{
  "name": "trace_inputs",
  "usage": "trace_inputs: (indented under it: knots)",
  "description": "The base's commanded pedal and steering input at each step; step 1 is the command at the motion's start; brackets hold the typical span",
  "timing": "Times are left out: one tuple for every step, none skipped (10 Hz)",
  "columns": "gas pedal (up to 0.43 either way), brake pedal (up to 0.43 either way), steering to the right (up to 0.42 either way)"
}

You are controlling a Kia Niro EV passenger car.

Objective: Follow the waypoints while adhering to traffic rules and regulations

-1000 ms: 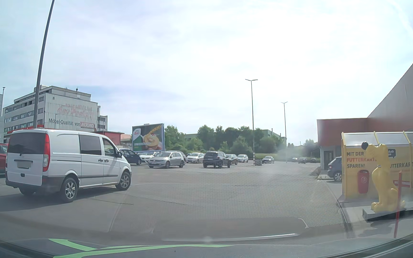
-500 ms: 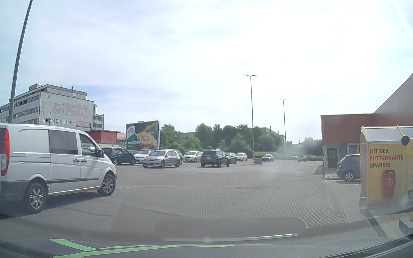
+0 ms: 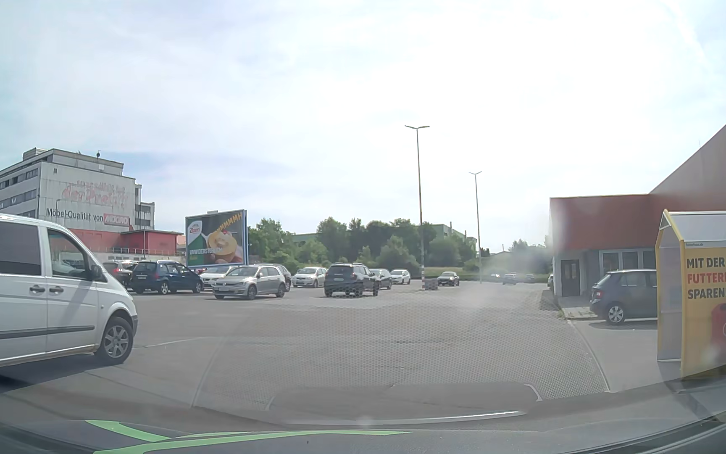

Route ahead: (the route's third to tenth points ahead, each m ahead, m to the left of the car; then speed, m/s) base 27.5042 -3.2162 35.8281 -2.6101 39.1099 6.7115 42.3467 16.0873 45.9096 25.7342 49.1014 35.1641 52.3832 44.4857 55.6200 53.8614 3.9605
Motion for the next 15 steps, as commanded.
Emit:
trace_inputs:
  knots:
    - [0.118, 0.000, 0.140]
    - [0.110, 0.000, 0.140]
    - [0.098, 0.000, 0.138]
    - [0.087, 0.000, 0.136]
    - [0.087, 0.000, 0.134]
    - [0.087, 0.000, 0.132]
    - [0.087, 0.000, 0.130]
    - [0.087, 0.000, 0.125]
    - [0.087, 0.000, 0.122]
    - [0.079, 0.000, 0.119]
    - [0.079, 0.000, 0.117]
    - [0.079, 0.000, 0.113]
    - [0.079, 0.000, 0.107]
    - [0.079, 0.000, 0.104]
    - [0.079, 0.000, 0.104]
